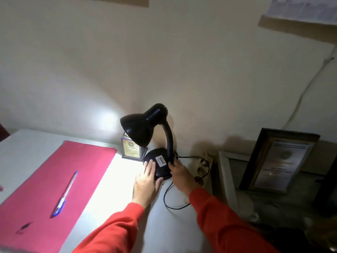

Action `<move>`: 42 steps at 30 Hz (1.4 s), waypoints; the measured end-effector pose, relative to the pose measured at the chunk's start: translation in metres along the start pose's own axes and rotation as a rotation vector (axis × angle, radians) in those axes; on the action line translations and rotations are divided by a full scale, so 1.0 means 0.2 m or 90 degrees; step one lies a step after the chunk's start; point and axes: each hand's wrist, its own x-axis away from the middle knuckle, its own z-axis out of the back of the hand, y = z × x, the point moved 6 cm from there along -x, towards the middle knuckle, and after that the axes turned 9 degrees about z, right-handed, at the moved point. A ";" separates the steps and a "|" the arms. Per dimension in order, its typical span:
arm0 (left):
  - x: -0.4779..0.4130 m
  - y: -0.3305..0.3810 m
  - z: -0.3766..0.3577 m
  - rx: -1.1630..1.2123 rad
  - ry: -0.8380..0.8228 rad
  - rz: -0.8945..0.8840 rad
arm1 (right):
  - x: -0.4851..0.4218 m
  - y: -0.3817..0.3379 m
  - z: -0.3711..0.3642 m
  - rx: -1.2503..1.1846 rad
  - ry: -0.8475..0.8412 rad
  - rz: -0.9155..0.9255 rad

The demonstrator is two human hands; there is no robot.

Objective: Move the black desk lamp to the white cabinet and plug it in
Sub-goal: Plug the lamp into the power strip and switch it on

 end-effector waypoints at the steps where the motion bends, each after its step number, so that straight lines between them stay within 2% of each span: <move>1: 0.00 0.00 0.00 0.018 0.002 0.001 | 0.00 0.00 -0.01 0.001 -0.002 -0.004; 7: -0.01 -0.03 -0.01 0.087 -0.012 0.015 | 0.03 -0.02 0.01 0.008 0.015 -0.026; 20: -0.01 -0.03 -0.01 0.079 -0.013 0.029 | 0.05 -0.02 0.00 -0.036 0.011 -0.069; 33: -0.01 -0.02 -0.01 0.049 -0.021 0.027 | 0.04 -0.01 -0.04 -0.010 -0.007 -0.070; 42: -0.04 0.03 -0.01 -0.060 -0.075 -0.019 | 0.06 -0.02 -0.04 -0.008 -0.023 -0.069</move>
